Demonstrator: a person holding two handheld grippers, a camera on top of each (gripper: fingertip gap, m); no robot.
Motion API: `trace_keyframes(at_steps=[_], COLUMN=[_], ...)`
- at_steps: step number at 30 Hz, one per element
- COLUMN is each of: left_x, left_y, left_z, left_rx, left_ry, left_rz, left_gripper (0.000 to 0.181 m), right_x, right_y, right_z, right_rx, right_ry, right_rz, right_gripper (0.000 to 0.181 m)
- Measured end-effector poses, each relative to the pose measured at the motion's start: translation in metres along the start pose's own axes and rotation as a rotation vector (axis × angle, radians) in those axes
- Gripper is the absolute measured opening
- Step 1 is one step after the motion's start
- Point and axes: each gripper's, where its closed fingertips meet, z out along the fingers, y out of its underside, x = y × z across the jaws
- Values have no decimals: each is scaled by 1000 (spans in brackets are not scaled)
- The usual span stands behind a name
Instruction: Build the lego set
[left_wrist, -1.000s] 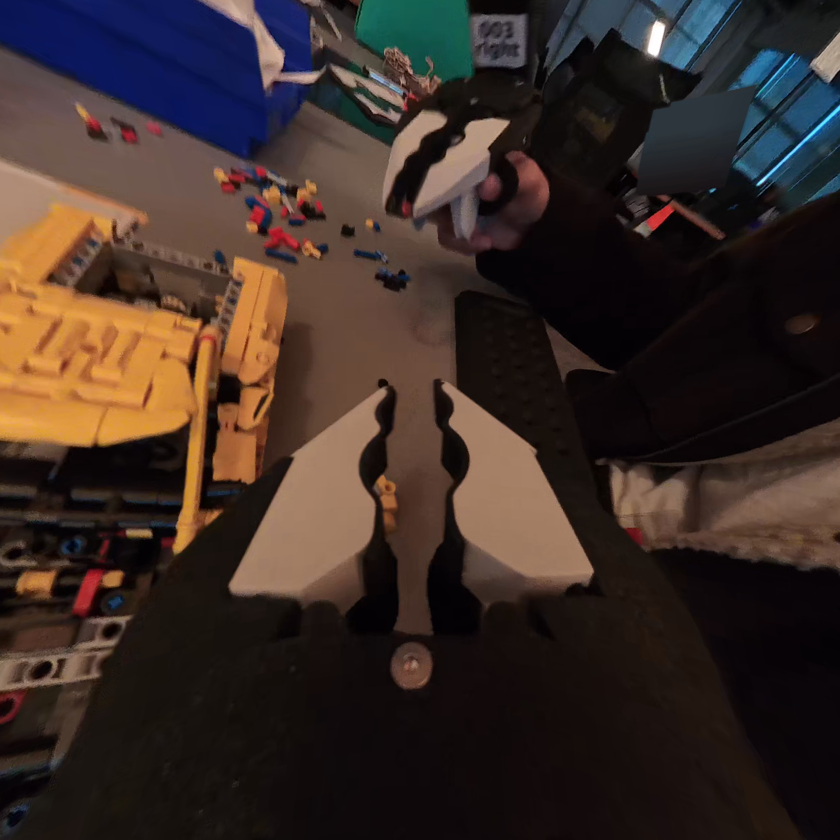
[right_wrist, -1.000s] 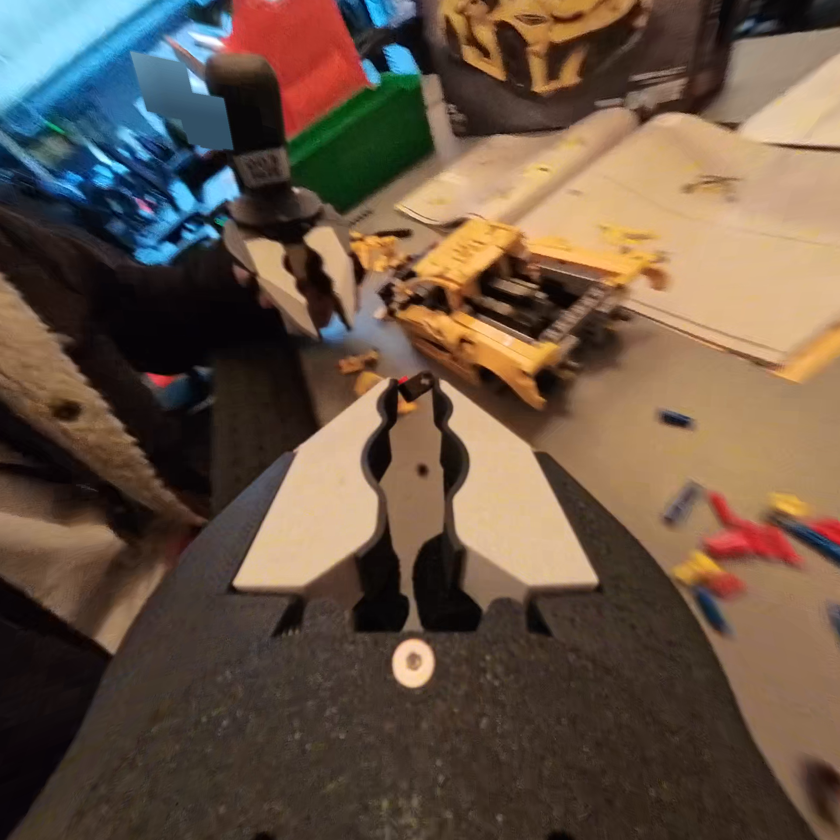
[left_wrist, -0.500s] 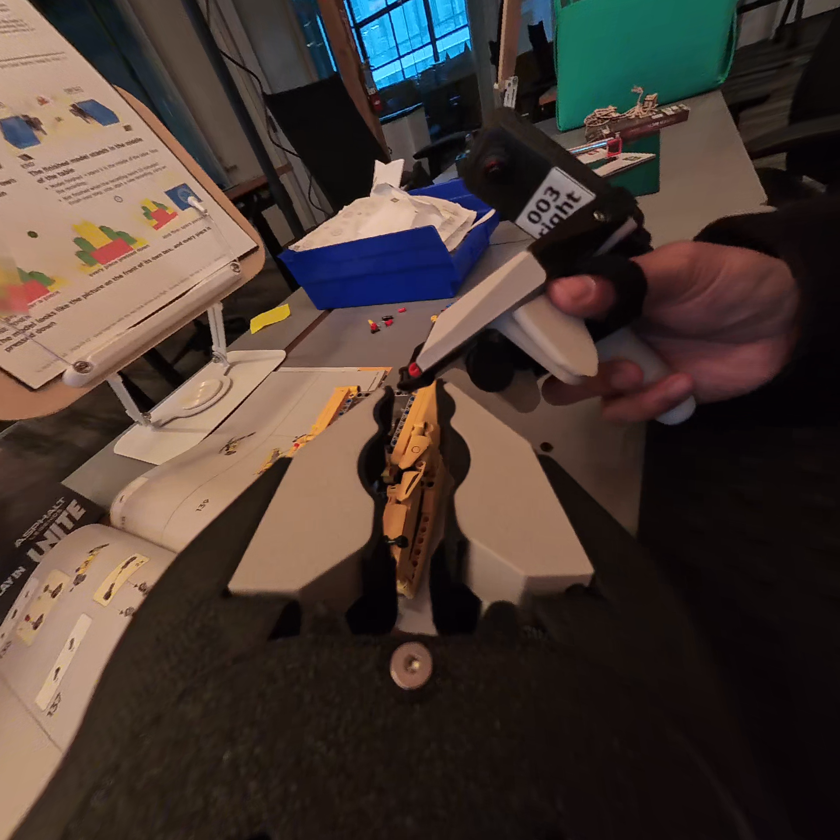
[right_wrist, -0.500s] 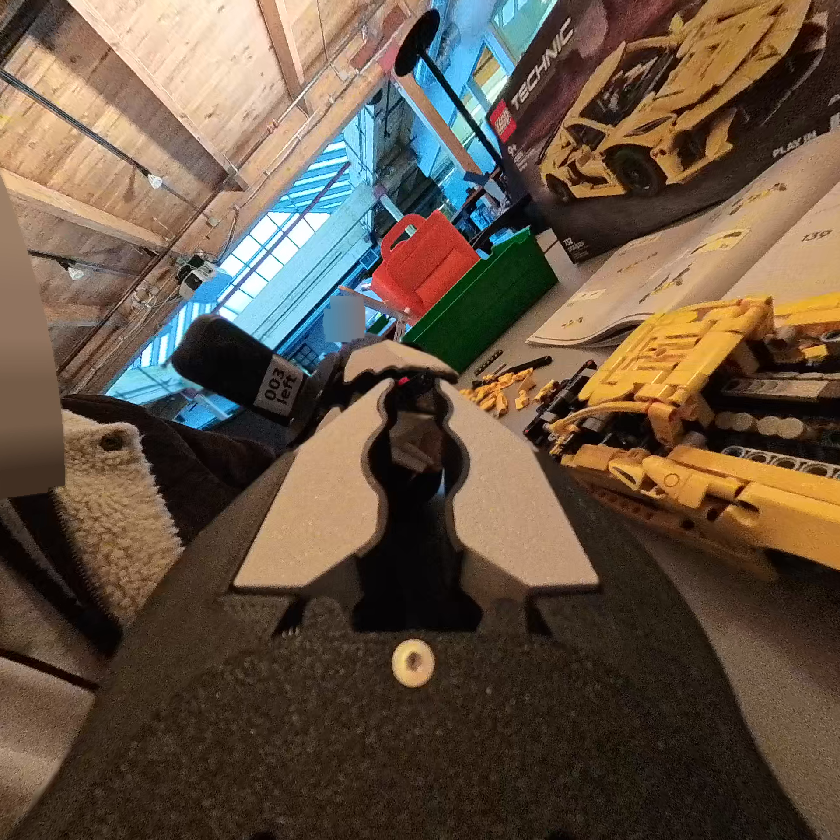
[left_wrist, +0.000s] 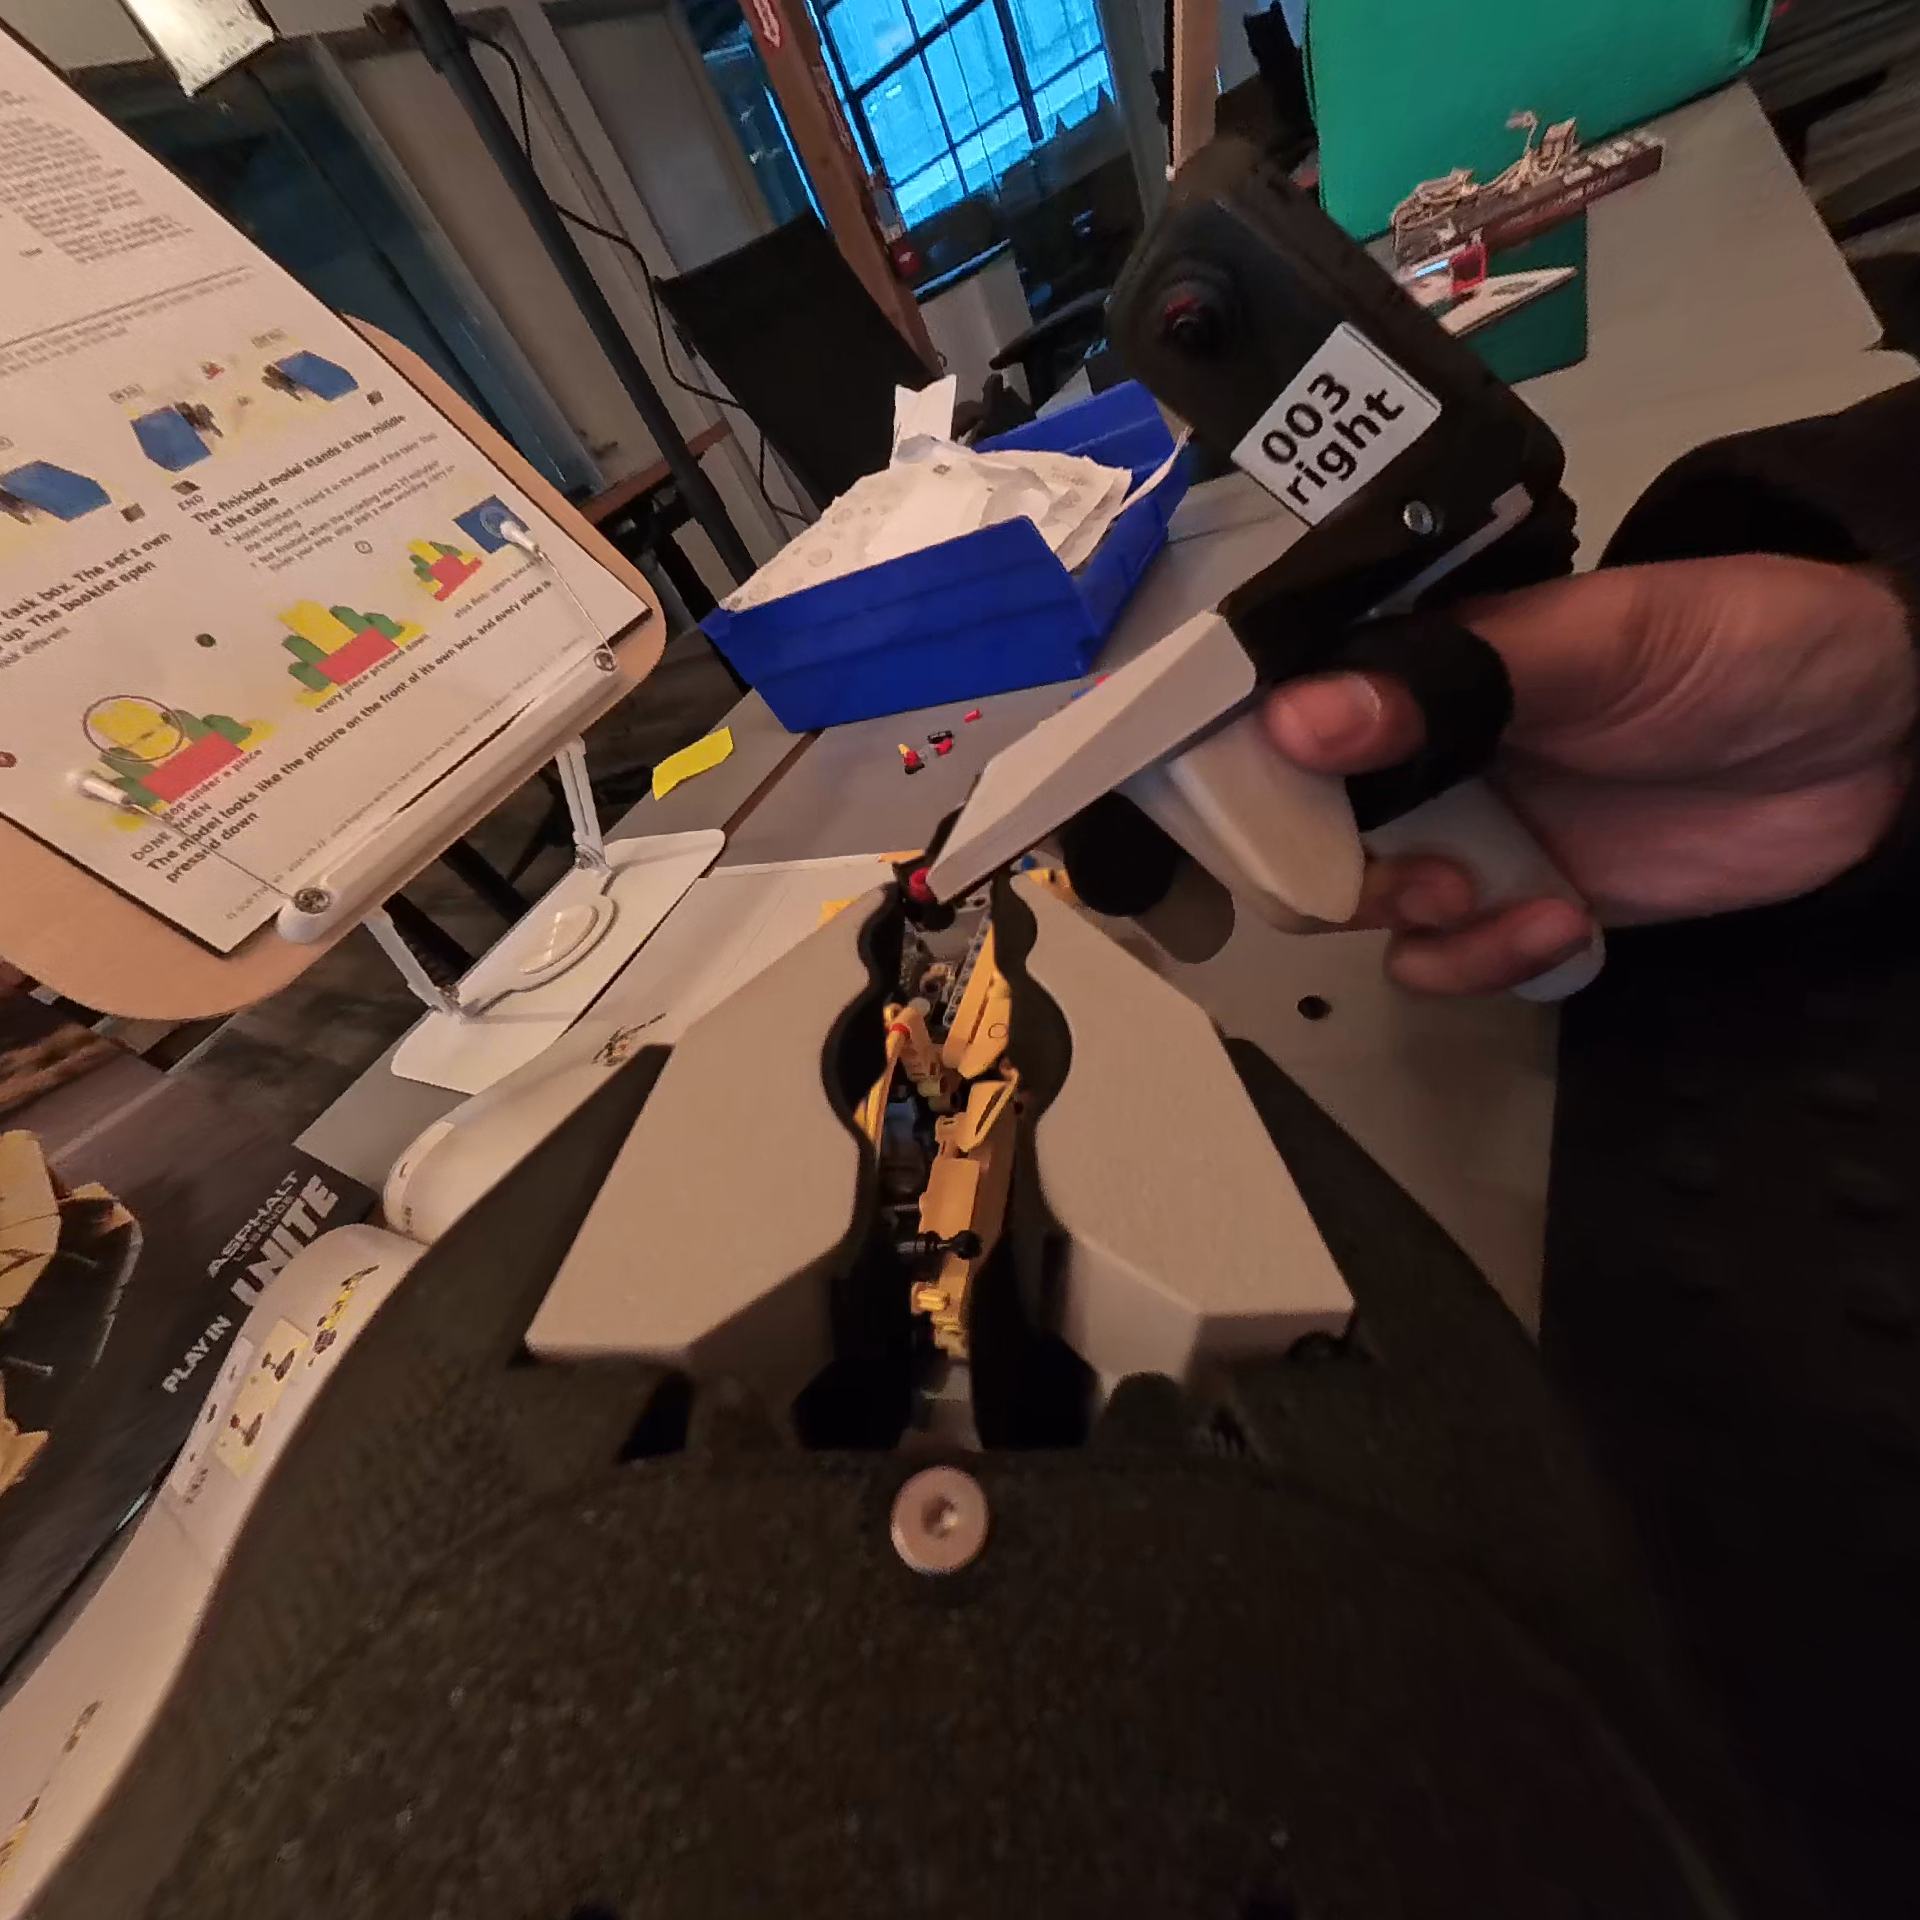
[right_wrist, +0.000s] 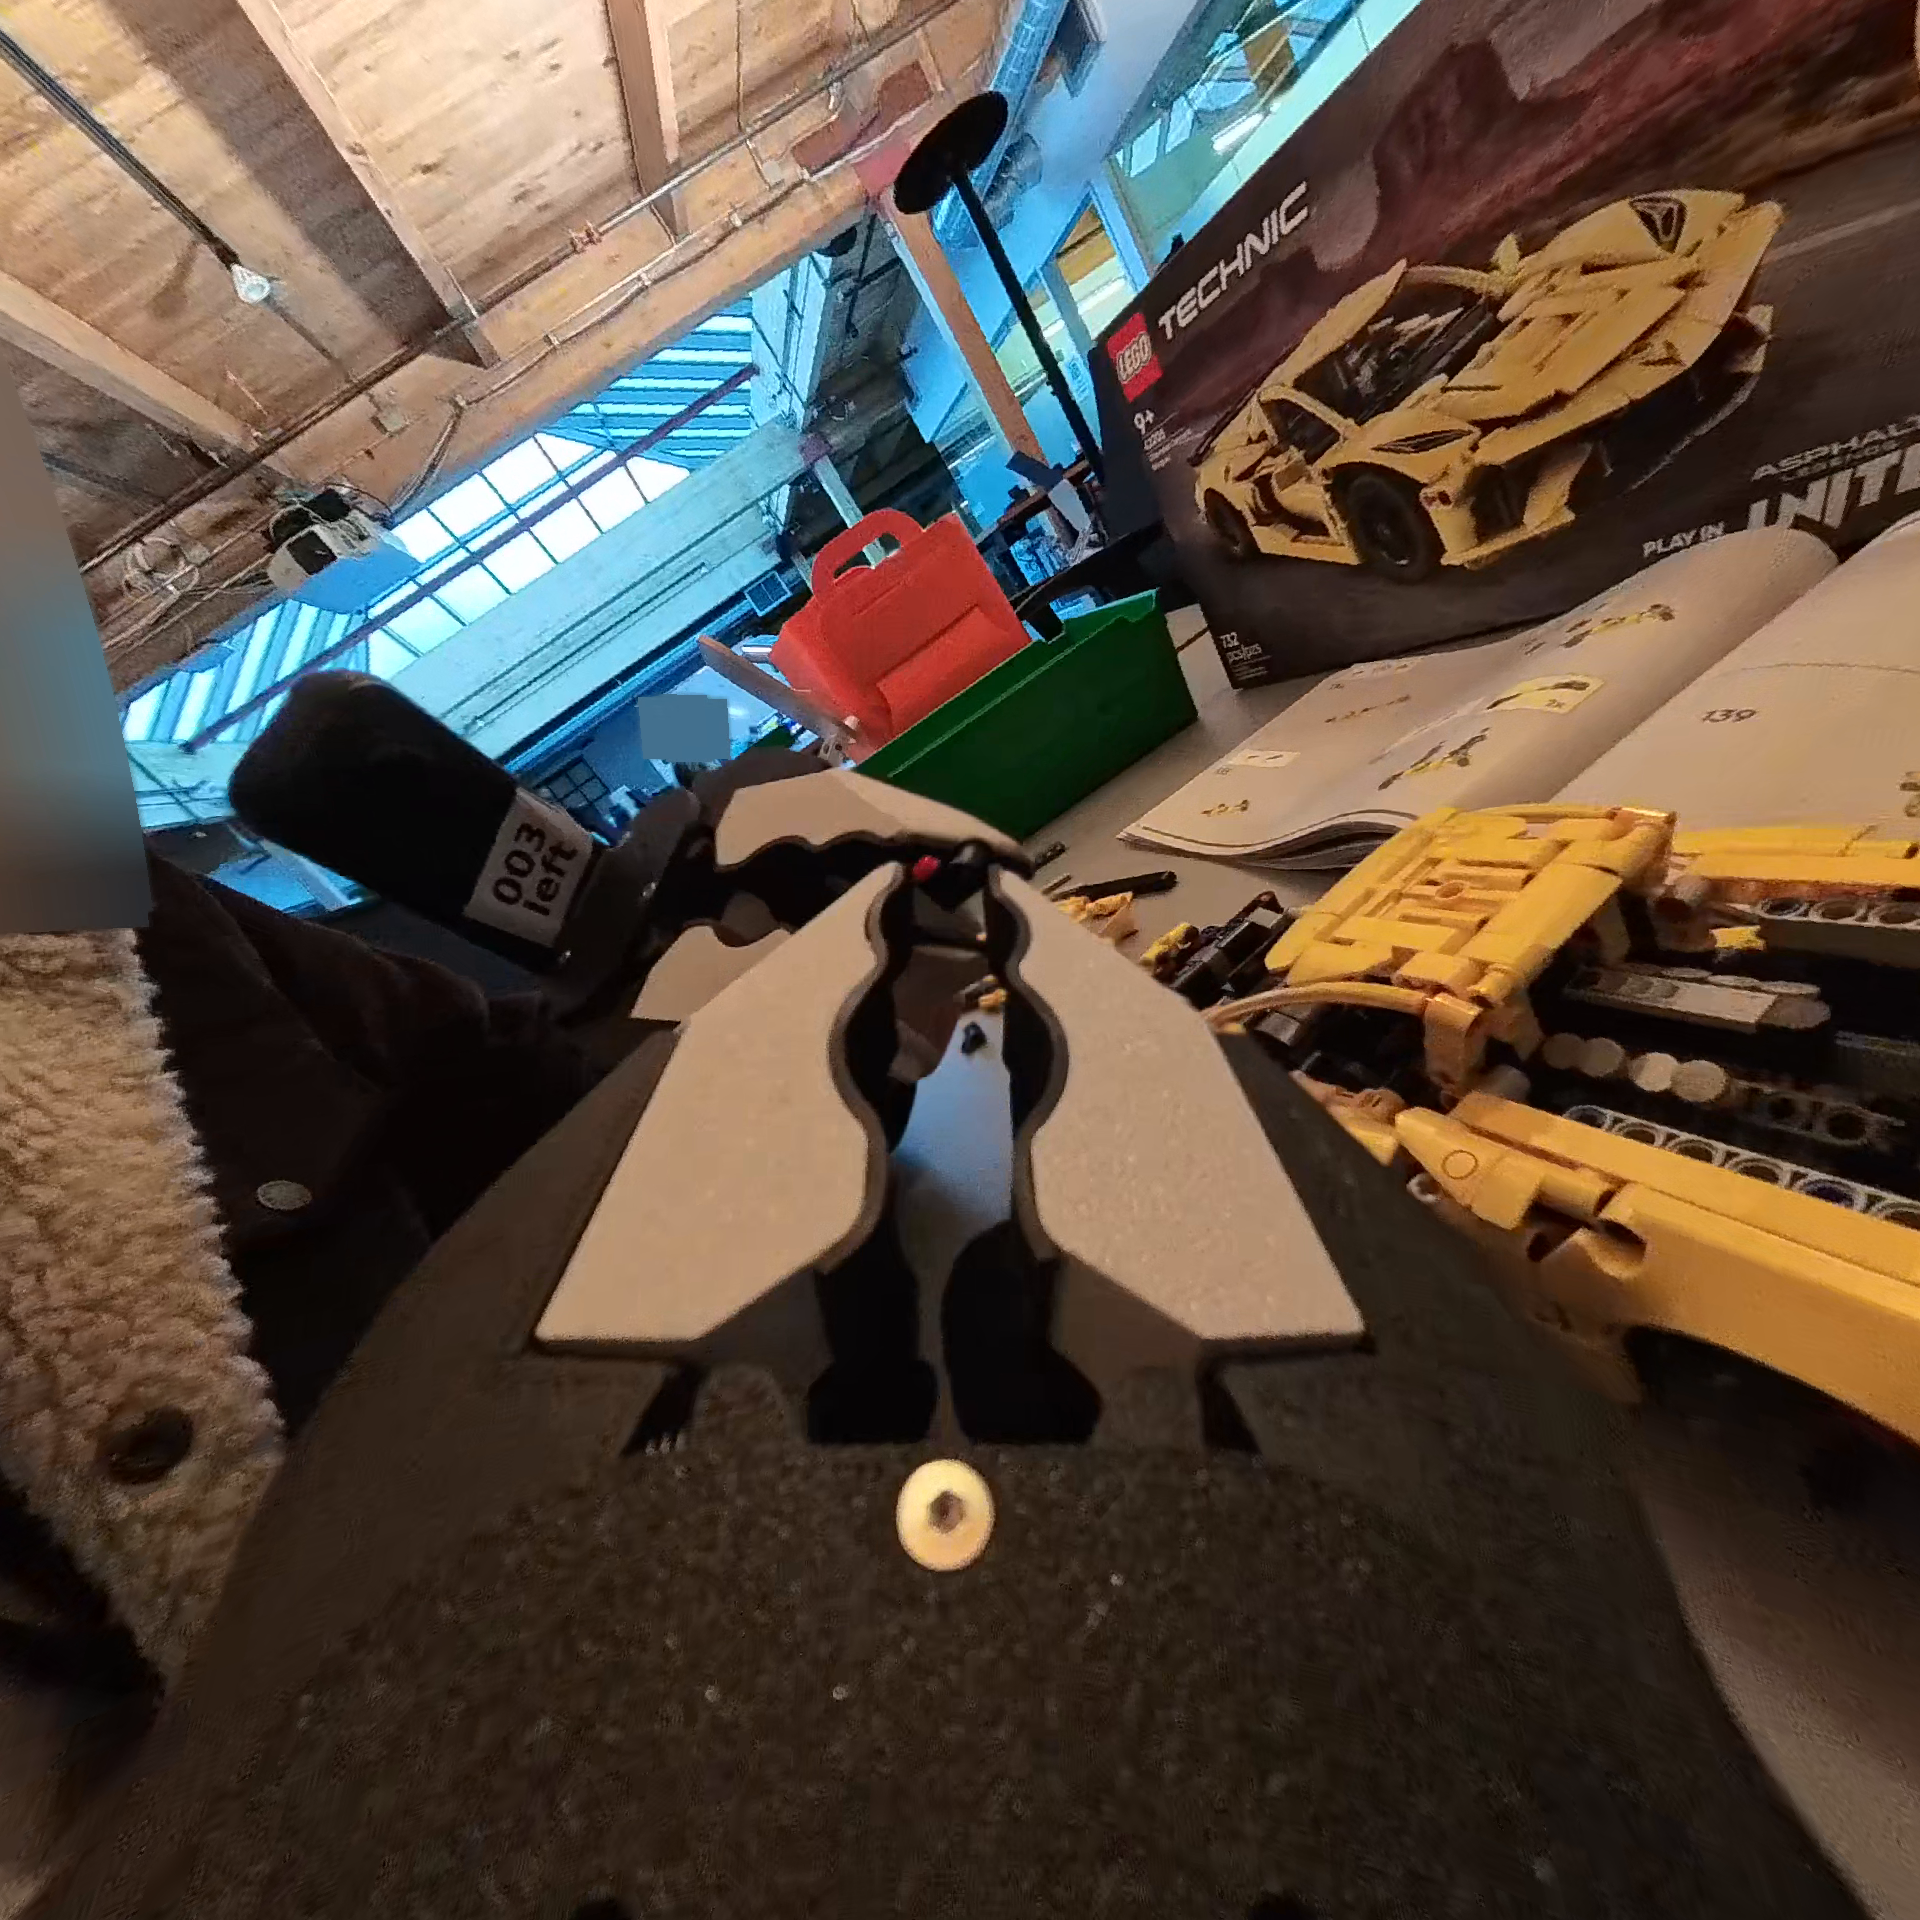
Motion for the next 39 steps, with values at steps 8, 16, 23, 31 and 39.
trace_keyframes(at_steps=[8,16,23,31,39], left_x=[11,10,11,15,17], left_y=[-7,-4,-4,-12,-18], left_z=[-6,-6,-8,-13,-19], left_rx=[61,55,68,111,147], left_ry=[19,20,-6,16,71], left_rz=[203,186,292,281,231], left_gripper=[12,11,9,8,7], right_x=[-17,-11,-6,-17,-22], right_y=[-1,5,7,9,-3], right_z=[-11,-9,-11,-12,-21], right_rx=[-12,-32,-92,-96,-56], right_ry=[-342,-227,-143,-243,-392], right_rz=[454,239,72,160,394], right_gripper=[12,11,11,10,20])
